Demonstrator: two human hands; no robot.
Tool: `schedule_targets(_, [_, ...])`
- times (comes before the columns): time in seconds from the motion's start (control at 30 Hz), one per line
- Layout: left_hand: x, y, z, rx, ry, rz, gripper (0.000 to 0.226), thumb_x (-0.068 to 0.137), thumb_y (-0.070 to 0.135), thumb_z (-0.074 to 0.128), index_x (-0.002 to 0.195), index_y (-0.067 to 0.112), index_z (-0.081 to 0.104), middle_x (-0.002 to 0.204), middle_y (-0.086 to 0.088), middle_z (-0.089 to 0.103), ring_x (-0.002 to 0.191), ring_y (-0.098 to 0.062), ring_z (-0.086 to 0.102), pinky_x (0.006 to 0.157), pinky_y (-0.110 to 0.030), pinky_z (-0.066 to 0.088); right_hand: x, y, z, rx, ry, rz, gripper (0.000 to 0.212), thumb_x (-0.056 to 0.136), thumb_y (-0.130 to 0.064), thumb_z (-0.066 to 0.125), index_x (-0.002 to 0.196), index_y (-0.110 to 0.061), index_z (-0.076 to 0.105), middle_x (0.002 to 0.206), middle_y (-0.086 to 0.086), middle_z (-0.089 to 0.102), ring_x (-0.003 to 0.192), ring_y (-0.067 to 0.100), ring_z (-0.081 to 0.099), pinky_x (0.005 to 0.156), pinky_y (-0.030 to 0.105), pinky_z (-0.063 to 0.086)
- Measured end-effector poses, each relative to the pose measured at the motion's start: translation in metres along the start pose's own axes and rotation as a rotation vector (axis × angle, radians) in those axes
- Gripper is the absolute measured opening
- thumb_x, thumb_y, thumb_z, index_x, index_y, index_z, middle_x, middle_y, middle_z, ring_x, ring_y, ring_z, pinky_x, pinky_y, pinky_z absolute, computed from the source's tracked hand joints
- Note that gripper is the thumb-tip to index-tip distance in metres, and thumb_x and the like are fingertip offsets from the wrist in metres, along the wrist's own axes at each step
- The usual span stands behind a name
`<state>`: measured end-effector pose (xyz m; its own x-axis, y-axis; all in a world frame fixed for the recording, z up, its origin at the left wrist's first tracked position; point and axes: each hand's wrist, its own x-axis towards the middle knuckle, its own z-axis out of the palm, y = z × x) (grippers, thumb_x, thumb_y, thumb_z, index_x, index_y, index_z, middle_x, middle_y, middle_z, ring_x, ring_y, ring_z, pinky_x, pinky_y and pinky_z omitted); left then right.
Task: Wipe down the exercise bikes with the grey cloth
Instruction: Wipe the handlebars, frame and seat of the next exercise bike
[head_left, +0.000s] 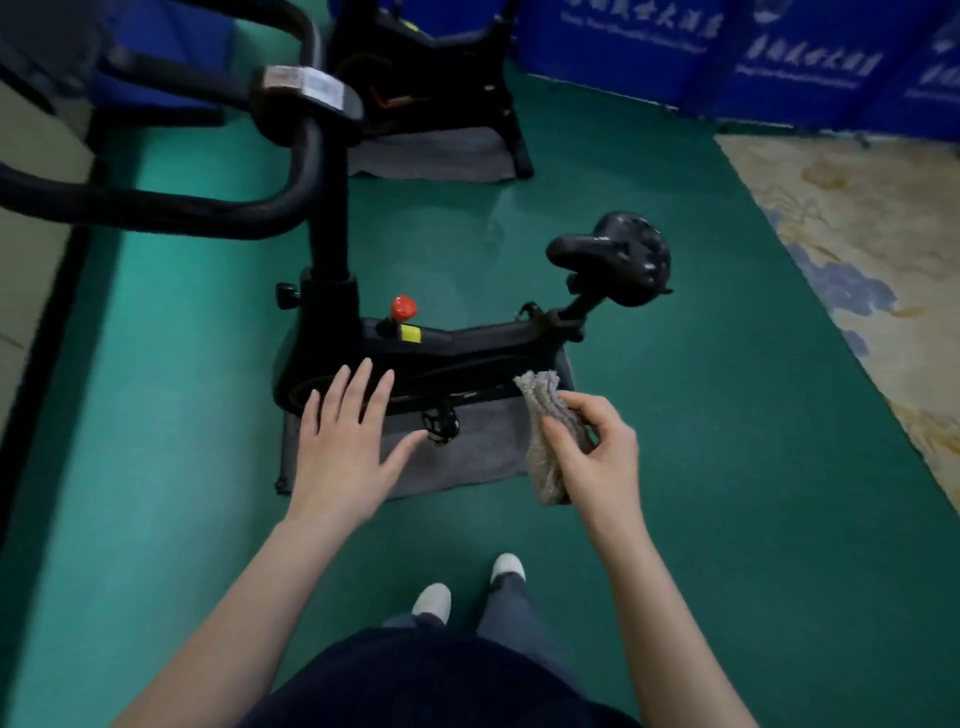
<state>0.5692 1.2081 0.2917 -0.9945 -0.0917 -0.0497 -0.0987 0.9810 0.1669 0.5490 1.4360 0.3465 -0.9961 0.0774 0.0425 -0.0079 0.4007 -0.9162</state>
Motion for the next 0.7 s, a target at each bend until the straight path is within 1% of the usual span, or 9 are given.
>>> schedule_targets(0.07, [0.002, -0.011, -0.002, 0.002, 0.007, -0.114, 0.078, 0.088, 0.069, 0.02, 0.148, 0.02, 0.022, 0.156, -0.005, 0.019, 0.144, -0.023, 0.011, 0.117, -0.046, 0.012, 0.024, -0.003, 0.014, 0.02, -0.104, -0.028, 0.032, 0.083, -0.002, 0.066, 0.09, -0.033, 0.063, 0.097, -0.002, 0.066, 0.089, -0.002, 0.06, 0.077, 0.007, 0.043])
schedule_targets(0.13, [0.004, -0.016, -0.006, -0.005, 0.031, -0.228, 0.079, 0.087, 0.07, 0.019, 0.147, 0.018, 0.028, 0.154, -0.008, 0.026, 0.143, -0.026, 0.018, 0.115, -0.048, 0.015, 0.048, -0.006, 0.027, 0.049, -0.208, -0.068, 0.038, 0.083, -0.002, 0.066, 0.087, -0.039, 0.061, 0.096, -0.005, 0.066, 0.087, -0.005, 0.06, 0.075, 0.006, 0.043])
schedule_targets(0.2, [0.009, -0.016, -0.01, -0.01, 0.059, -0.339, 0.083, 0.084, 0.069, 0.016, 0.146, 0.016, 0.03, 0.152, -0.01, 0.029, 0.141, -0.028, 0.021, 0.114, -0.049, 0.017, 0.075, -0.009, 0.036, 0.069, -0.312, -0.115, 0.04, 0.083, -0.002, 0.066, 0.086, -0.041, 0.06, 0.096, -0.006, 0.066, 0.088, -0.004, 0.06, 0.075, 0.007, 0.043])
schedule_targets(0.27, [0.014, -0.011, -0.014, -0.015, 0.082, -0.461, 0.086, 0.081, 0.07, 0.012, 0.146, 0.017, 0.029, 0.153, -0.009, 0.027, 0.142, -0.028, 0.02, 0.115, -0.049, 0.015, 0.102, -0.012, 0.043, 0.078, -0.429, -0.163, 0.038, 0.084, -0.003, 0.066, 0.087, -0.04, 0.06, 0.097, -0.006, 0.065, 0.089, -0.003, 0.06, 0.077, 0.009, 0.044])
schedule_targets(0.37, [0.024, 0.001, -0.021, 0.005, 0.111, -0.623, 0.088, 0.079, 0.073, 0.004, 0.148, 0.02, 0.023, 0.155, -0.006, 0.022, 0.144, -0.025, 0.015, 0.116, -0.047, 0.012, 0.141, -0.019, 0.051, 0.098, -0.566, -0.242, 0.037, 0.083, -0.003, 0.066, 0.087, -0.039, 0.06, 0.095, -0.008, 0.064, 0.088, -0.004, 0.059, 0.077, 0.007, 0.043])
schedule_targets(0.47, [0.031, 0.015, -0.028, 0.026, 0.135, -0.741, 0.09, 0.078, 0.072, -0.002, 0.149, 0.022, 0.02, 0.156, -0.003, 0.019, 0.144, -0.023, 0.013, 0.116, -0.044, 0.009, 0.174, -0.025, 0.063, 0.112, -0.681, -0.274, 0.032, 0.084, -0.006, 0.066, 0.089, -0.037, 0.062, 0.097, -0.007, 0.065, 0.091, 0.0, 0.06, 0.082, 0.017, 0.046])
schedule_targets(0.57, [0.029, 0.021, -0.033, 0.037, 0.159, -0.847, 0.093, 0.077, 0.073, -0.009, 0.149, 0.022, 0.021, 0.156, -0.002, 0.022, 0.144, -0.023, 0.015, 0.116, -0.044, 0.009, 0.189, -0.034, 0.08, 0.124, -0.793, -0.295, 0.028, 0.085, -0.008, 0.066, 0.089, -0.035, 0.064, 0.096, -0.006, 0.066, 0.094, 0.01, 0.061, 0.084, 0.03, 0.05])
schedule_targets(0.63, [0.025, 0.02, -0.037, 0.034, 0.176, -0.905, 0.096, 0.076, 0.074, -0.013, 0.149, 0.021, 0.022, 0.155, -0.002, 0.023, 0.144, -0.023, 0.017, 0.116, -0.045, 0.01, 0.193, -0.044, 0.092, 0.135, -0.853, -0.344, 0.03, 0.085, -0.008, 0.066, 0.09, -0.037, 0.063, 0.095, -0.008, 0.066, 0.093, 0.01, 0.062, 0.083, 0.03, 0.05])
schedule_targets(0.7, [0.021, 0.014, -0.043, 0.018, 0.195, -0.961, 0.096, 0.077, 0.074, -0.012, 0.148, 0.02, 0.025, 0.154, -0.003, 0.026, 0.143, -0.024, 0.02, 0.116, -0.047, 0.013, 0.195, -0.056, 0.107, 0.151, -0.924, -0.373, 0.03, 0.085, -0.008, 0.065, 0.092, -0.037, 0.063, 0.097, -0.009, 0.066, 0.093, 0.007, 0.062, 0.082, 0.028, 0.051])
